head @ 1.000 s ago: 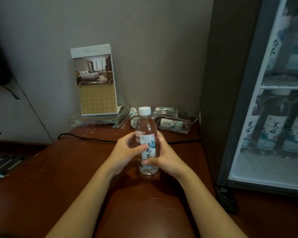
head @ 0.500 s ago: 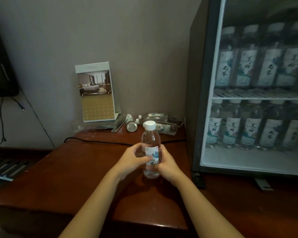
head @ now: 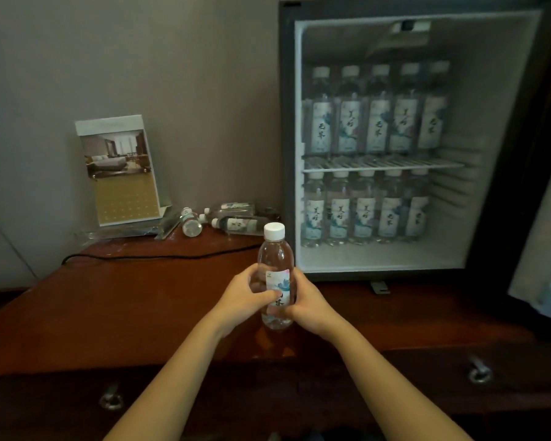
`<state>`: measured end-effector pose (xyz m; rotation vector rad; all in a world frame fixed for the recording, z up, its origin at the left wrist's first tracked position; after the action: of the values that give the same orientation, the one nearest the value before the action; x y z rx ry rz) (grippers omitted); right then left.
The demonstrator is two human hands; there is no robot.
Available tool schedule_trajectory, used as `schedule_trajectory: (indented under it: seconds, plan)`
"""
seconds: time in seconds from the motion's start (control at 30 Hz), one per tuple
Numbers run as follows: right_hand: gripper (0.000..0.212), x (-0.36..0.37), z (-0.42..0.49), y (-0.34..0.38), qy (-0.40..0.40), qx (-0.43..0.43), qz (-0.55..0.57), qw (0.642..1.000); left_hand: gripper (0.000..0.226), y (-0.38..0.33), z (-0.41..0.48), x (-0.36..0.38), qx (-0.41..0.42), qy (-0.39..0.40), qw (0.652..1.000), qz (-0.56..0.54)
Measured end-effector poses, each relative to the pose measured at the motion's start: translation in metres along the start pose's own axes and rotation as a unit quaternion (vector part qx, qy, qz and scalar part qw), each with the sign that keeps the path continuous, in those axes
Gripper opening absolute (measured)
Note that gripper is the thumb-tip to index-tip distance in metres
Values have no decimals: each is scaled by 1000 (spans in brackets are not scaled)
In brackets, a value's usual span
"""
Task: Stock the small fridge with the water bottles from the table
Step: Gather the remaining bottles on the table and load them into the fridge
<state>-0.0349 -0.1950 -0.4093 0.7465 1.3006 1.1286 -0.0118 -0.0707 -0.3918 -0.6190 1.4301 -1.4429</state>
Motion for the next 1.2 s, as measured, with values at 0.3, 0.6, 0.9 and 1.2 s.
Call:
schedule_trajectory:
  seconds: [0.3, 0.6, 0.9, 1.2]
  plan:
    - [71, -75, -65, -15, -71, 16, -23, 997, 43, -22, 15, 93, 2, 76, 997, 3]
    - [78, -145, -141, -26, -176, 34, -13, 984, 33, -55, 23, 190, 19, 157, 987, -13]
    - [68, -207, -232, -19, -277, 58, -80, 956, 43, -87, 12, 286, 52, 264, 962, -50]
    - [49, -267, -326, 25, -398, -11, -152, 905, 44, -173, -22, 365, 211, 314, 922, -81]
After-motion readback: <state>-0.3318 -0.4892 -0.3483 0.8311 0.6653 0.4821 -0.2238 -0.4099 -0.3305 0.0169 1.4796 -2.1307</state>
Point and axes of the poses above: each hand's wrist, its own z-axis towards the middle knuckle, its own x-axis out of the palm, y = z × x, the point moved 5 cm from there along z, towards the middle knuckle, and after that the axes turned 4 degrees about y, right-handed, at the moved point
